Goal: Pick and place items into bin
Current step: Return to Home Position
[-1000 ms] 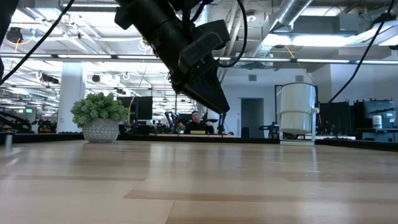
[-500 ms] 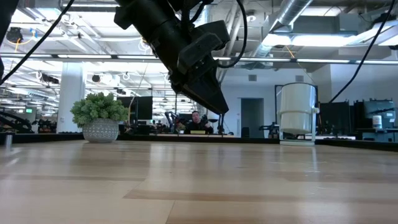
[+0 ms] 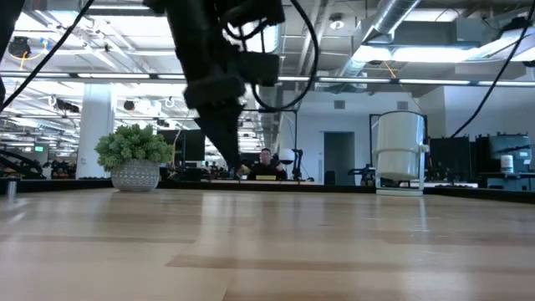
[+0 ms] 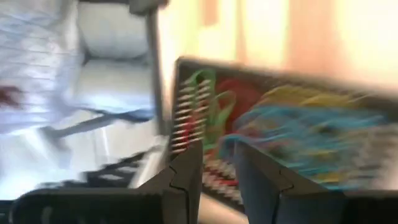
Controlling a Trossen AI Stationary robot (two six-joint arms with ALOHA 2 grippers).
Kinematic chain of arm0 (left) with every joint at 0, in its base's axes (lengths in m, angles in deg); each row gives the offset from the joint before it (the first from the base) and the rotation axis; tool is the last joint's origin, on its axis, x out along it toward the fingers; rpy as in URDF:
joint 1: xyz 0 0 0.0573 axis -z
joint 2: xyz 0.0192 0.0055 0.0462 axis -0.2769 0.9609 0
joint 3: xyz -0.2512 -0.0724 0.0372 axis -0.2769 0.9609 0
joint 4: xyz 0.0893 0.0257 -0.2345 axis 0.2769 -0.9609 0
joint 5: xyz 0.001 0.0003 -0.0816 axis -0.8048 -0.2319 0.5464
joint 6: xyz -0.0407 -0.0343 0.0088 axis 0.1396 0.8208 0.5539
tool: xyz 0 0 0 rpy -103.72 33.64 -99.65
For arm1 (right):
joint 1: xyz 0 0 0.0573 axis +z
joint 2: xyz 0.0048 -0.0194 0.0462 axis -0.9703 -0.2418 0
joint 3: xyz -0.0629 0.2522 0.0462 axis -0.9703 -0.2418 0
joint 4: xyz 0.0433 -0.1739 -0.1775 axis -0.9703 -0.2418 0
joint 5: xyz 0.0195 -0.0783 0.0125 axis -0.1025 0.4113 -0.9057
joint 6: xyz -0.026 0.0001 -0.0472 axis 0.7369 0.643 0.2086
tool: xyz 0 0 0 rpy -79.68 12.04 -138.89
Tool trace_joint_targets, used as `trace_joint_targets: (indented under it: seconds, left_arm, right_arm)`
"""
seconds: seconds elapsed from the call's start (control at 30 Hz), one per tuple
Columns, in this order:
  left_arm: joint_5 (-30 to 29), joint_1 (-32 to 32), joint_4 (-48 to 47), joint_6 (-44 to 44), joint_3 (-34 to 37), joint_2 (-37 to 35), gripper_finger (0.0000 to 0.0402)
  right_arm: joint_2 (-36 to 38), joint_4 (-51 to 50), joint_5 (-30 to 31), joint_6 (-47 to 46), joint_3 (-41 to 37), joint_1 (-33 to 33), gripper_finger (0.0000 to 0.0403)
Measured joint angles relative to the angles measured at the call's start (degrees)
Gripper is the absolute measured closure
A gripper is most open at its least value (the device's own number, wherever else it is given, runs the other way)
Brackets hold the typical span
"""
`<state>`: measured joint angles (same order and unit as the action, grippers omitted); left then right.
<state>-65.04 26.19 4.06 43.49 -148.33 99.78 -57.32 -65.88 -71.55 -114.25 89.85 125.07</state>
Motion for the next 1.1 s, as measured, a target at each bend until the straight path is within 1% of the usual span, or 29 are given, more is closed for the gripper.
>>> trace_joint_targets:
  seconds: [0.07, 0.17, 0.23, 0.27, 0.33, 0.43, 0.5, 0.53, 0.6, 0.63, 0.7, 0.77, 0.83, 0.9, 0.93, 1.0, 1.07, 1.1]
  left_arm:
    - [-1.3, 0.2, -6.8, 1.1, -2.7, 0.0, 0.0277]
    - [-5.1, 0.6, -17.4, 1.2, -7.8, -0.7, 0.0277]
    - [-6.9, 1.3, -24.6, 2.9, -11.7, -2.0, 0.0277]
    - [-7.9, 1.8, -28.0, 4.0, -13.5, -2.8, 0.0277]
    - [-12.2, 3.7, -34.3, 5.5, -16.3, -5.1, 0.0277]
    - [-21.6, 7.3, -42.5, 9.2, -18.1, -10.5, 0.0277]
    - [-27.8, 10.0, -46.7, 13.7, -17.4, -15.2, 0.0277]
    - [-30.5, 11.4, -47.8, 16.8, -16.4, -17.7, 0.0277]
    - [-34.1, 14.4, -48.5, 22.4, -13.4, -23.1, 0.0277]
    - [-35.2, 16.1, -48.2, 24.7, -11.2, -25.8, 0.0277]
    - [-37.1, 19.6, -46.5, 28.0, -5.7, -31.3, 0.0277]
    - [-39.7, 22.8, -43.2, 30.4, 1.3, -37.0, 0.0277]
    - [-43.2, 25.3, -37.9, 32.4, 9.2, -43.1, 0.0277]
    - [-45.4, 27.0, -29.4, 32.9, 17.2, -49.3, 0.0277]
    - [-45.4, 27.5, -24.4, 32.1, 21.1, -52.2, 0.0277]
    - [-44.1, 28.3, -12.3, 26.9, 28.3, -57.6, 0.0277]
    - [-42.2, 28.6, 2.0, 18.3, 34.5, -62.4, 0.0277]
    - [-39.5, 28.5, 10.8, 12.9, 37.2, -64.6, 0.0277]
  right_arm:
    - [4.4, -5.2, 5.4, 7.5, 0.6, -2.1, 0.0317]
    - [11.7, -11.6, 17.1, 19.0, 0.7, -5.8, 0.0317]
    - [16.4, -14.3, 24.8, 24.5, 0.7, -8.2, 0.0317]
    - [18.8, -15.4, 26.9, 25.6, 0.7, -9.3, 0.0317]
    - [23.4, -16.6, 27.4, 27.6, 0.7, -11.3, 0.0317]
    - [30.0, -18.5, 24.8, 32.8, 0.7, -12.7, 0.0317]
    - [34.7, -19.8, 25.3, 36.6, 0.7, -13.2, 0.0317]
    - [37.7, -20.6, 26.4, 37.5, 0.7, -13.4, 0.0317]
    - [43.9, -20.9, 29.0, 37.3, 0.7, -13.6, 0.0317]
    - [46.9, -21.0, 29.9, 37.3, 0.7, -13.6, 0.0317]
    - [52.2, -20.9, 29.5, 37.7, 0.5, -13.4, 0.0317]
    - [57.8, -20.5, 28.9, 38.3, 0.5, -13.1, 0.0317]
    - [62.9, -20.2, 29.1, 38.3, 0.4, -12.7, 0.0317]
    - [66.8, -20.5, 29.7, 38.0, 0.2, -13.0, 0.0317]
    - [67.4, -20.7, 30.8, 37.6, 0.3, -13.5, 0.0317]
    - [67.0, -21.7, 33.2, 36.3, 0.4, -15.0, 0.0317]
    - [66.1, -22.0, 34.9, 34.8, 0.6, -17.4, 0.0317]
    - [65.0, -22.0, 35.7, 34.2, 0.8, -18.4, 0.0317]
